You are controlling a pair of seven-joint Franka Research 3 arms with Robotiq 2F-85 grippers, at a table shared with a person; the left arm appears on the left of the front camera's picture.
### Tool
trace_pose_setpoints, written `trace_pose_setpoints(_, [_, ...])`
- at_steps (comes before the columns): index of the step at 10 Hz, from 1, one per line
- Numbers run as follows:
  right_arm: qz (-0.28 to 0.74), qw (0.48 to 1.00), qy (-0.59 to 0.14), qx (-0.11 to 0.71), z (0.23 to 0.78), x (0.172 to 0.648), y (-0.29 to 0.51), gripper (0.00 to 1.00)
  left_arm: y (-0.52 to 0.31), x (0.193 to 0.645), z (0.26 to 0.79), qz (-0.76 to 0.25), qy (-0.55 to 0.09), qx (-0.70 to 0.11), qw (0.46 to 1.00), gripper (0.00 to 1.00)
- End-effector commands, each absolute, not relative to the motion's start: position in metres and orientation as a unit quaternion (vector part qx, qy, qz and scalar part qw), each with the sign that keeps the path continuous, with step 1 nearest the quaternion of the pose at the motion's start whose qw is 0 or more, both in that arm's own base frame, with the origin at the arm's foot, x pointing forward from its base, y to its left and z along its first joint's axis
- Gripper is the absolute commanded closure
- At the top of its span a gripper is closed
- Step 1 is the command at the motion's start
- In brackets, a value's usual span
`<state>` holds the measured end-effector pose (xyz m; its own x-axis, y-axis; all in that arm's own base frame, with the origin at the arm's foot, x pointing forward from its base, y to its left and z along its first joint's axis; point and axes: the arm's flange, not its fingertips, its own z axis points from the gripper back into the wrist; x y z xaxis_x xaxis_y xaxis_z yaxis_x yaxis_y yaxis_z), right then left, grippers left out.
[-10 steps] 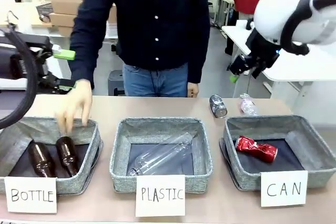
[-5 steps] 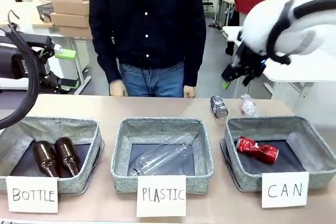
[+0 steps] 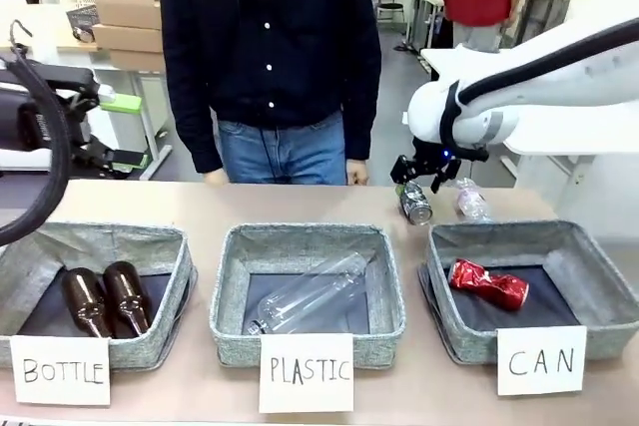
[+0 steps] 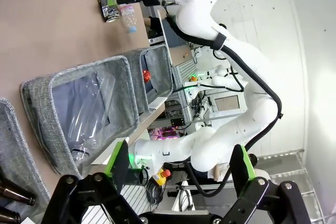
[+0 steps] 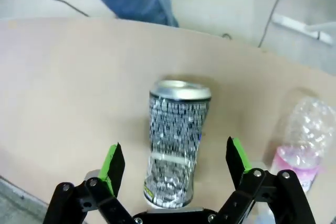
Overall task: Sort the can waste into the basket.
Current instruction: Pick up the can waste from the table and place it in the right Fabric basket.
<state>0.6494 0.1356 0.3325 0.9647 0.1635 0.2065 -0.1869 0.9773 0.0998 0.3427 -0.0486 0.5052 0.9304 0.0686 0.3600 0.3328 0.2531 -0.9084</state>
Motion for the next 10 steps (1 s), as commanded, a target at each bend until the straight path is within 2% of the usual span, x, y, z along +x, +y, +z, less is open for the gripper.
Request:
trace_pose_setpoints(1, [0.077, 0.991, -0.1, 0.05, 0.331, 0.652, 0.142, 0.0, -0.049, 0.341, 0.509, -0.083, -0.166, -0.613, 0.768, 0.0])
trace_pose_setpoints(3, [0.064, 0.995, -0.078, 0.029, 0.313, 0.65, 0.14, 0.0, -0.049, 0.341, 0.509, -0.083, -0.166, -0.613, 0.768, 0.0])
trace_pose_setpoints(4, [0.066, 0.994, -0.079, 0.034, 0.312, 0.648, 0.14, 0.58, -0.049, 0.341, 0.509, -0.083, -0.166, -0.613, 0.768, 0.0])
trace_pose_setpoints(5, [0.068, 0.994, -0.081, 0.037, 0.312, 0.646, 0.141, 0.59, -0.049, 0.341, 0.509, -0.083, -0.166, -0.613, 0.768, 0.0])
trace_pose_setpoints(6, [0.07, 0.994, -0.076, 0.028, 0.311, 0.645, 0.142, 1.0, -0.049, 0.341, 0.509, -0.083, -0.166, -0.613, 0.768, 0.0])
trace_pose_setpoints(8, [0.083, 0.994, -0.069, 0.021, 0.311, 0.645, 0.145, 1.0, -0.049, 0.341, 0.509, -0.083, -0.166, -0.613, 0.768, 0.0])
trace_pose_setpoints(9, [0.085, 0.994, -0.067, 0.026, 0.311, 0.645, 0.146, 0.85, -0.049, 0.341, 0.509, -0.083, -0.166, -0.613, 0.768, 0.0])
trace_pose_setpoints(10, [0.084, 0.994, -0.07, 0.024, 0.311, 0.645, 0.147, 0.95, -0.049, 0.341, 0.509, -0.083, -0.166, -0.613, 0.768, 0.0])
